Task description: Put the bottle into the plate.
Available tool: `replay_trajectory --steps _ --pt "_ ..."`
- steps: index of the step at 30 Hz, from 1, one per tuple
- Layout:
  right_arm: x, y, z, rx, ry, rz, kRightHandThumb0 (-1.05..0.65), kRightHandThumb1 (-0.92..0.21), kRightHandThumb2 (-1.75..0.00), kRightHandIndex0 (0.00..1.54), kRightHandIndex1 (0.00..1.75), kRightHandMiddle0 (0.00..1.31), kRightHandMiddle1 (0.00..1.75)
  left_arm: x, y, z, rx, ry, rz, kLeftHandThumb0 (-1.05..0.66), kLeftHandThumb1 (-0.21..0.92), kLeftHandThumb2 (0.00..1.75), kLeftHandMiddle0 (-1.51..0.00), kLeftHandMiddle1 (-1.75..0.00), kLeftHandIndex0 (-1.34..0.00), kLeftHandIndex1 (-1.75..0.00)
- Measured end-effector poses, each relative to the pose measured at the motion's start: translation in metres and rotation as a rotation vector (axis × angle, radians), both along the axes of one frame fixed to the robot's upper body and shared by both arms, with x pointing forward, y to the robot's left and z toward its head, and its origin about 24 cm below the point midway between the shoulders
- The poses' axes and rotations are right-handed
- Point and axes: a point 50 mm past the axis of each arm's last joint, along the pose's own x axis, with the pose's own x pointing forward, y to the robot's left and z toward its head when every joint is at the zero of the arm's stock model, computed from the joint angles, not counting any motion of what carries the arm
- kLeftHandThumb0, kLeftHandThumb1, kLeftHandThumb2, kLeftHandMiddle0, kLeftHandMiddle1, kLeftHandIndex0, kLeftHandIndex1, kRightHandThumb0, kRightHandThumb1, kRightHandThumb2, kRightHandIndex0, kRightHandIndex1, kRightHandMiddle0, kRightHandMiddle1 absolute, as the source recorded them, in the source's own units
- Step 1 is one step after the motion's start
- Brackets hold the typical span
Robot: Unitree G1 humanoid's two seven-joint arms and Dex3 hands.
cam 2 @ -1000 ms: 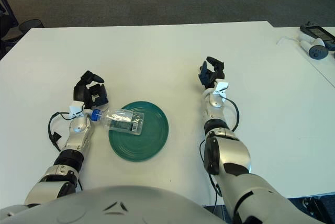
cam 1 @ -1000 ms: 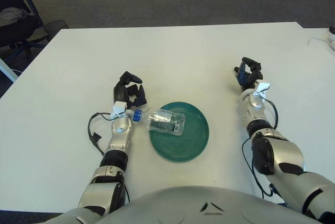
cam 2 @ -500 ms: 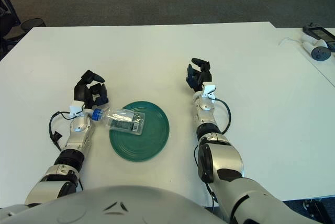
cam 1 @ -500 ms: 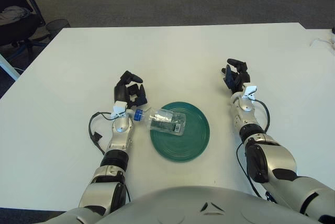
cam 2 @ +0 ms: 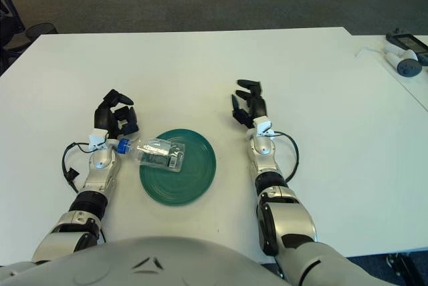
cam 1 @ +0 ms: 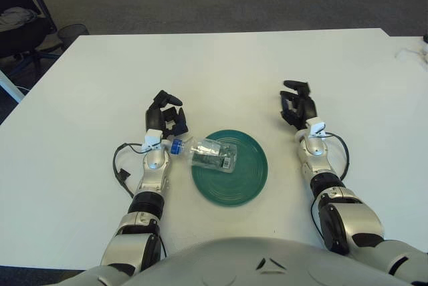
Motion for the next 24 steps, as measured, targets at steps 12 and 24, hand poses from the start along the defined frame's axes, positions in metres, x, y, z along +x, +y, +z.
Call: replay_trajectory --steps 12,24 --pt "-0.011 0.006 0.008 0.006 -0.08 0.001 -0.6 -0.72 -0.7 0.13 0.92 0.0 1.18 0.0 0.001 0.001 -0.008 -0.004 0.001 -0.52 0.19 1.47 -1.28 -1.75 -0.71 -1.75" --pt "-0.019 0.006 0.013 0.026 -0.127 -0.017 -0.53 -0.69 -0.78 0.12 0.89 0.0 1.16 0.001 0.001 0.004 -0.001 -0.009 0.005 -0.52 0.18 1.49 -1.29 -1.75 -0.72 -1.75"
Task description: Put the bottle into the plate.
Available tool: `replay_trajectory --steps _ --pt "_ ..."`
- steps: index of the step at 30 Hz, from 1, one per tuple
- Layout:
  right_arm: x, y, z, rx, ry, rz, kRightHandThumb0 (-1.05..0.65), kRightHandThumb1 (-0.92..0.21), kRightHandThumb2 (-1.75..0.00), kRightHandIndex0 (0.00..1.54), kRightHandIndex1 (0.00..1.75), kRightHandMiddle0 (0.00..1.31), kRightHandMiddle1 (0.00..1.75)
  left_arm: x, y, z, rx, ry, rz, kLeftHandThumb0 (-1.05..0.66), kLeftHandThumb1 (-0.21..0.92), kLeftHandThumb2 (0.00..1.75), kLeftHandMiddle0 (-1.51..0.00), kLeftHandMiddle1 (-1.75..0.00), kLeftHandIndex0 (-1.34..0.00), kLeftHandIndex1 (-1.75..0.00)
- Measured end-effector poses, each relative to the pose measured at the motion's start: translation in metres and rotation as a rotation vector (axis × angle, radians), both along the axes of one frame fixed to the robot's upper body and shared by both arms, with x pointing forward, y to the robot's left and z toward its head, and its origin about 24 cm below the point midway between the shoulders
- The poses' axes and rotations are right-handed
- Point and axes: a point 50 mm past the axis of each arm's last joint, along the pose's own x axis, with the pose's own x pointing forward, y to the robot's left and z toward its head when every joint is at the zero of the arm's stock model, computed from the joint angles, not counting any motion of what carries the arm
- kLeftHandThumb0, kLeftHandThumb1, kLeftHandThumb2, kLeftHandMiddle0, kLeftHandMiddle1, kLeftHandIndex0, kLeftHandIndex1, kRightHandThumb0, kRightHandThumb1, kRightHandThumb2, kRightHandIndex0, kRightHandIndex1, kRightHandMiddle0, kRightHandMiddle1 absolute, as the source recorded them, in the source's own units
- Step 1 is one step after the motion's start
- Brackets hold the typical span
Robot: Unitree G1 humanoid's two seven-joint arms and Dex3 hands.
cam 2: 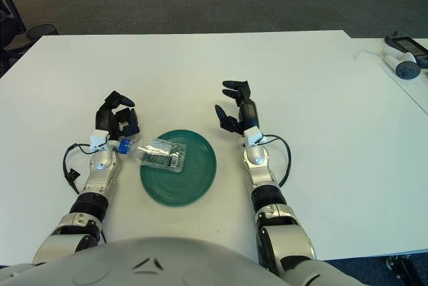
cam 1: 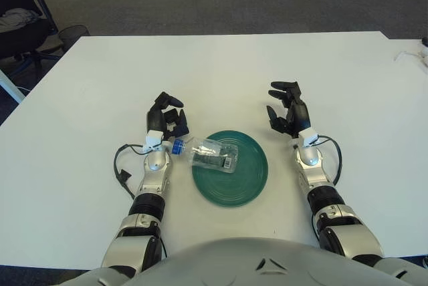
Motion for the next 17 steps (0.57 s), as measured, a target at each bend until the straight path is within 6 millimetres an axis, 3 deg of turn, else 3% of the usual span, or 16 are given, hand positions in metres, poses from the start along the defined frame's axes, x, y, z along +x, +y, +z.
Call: replay_trajectory --steps 17 --pt "-0.0064 0.0008 0.0014 0.034 -0.016 -0.014 -0.52 -0.67 -0.82 0.13 0.92 0.0 1.21 -0.002 -0.0002 -0.0027 0.005 0.018 -0.006 -0.51 0.2 1.45 -1.27 -1.75 -0.7 -1.75"
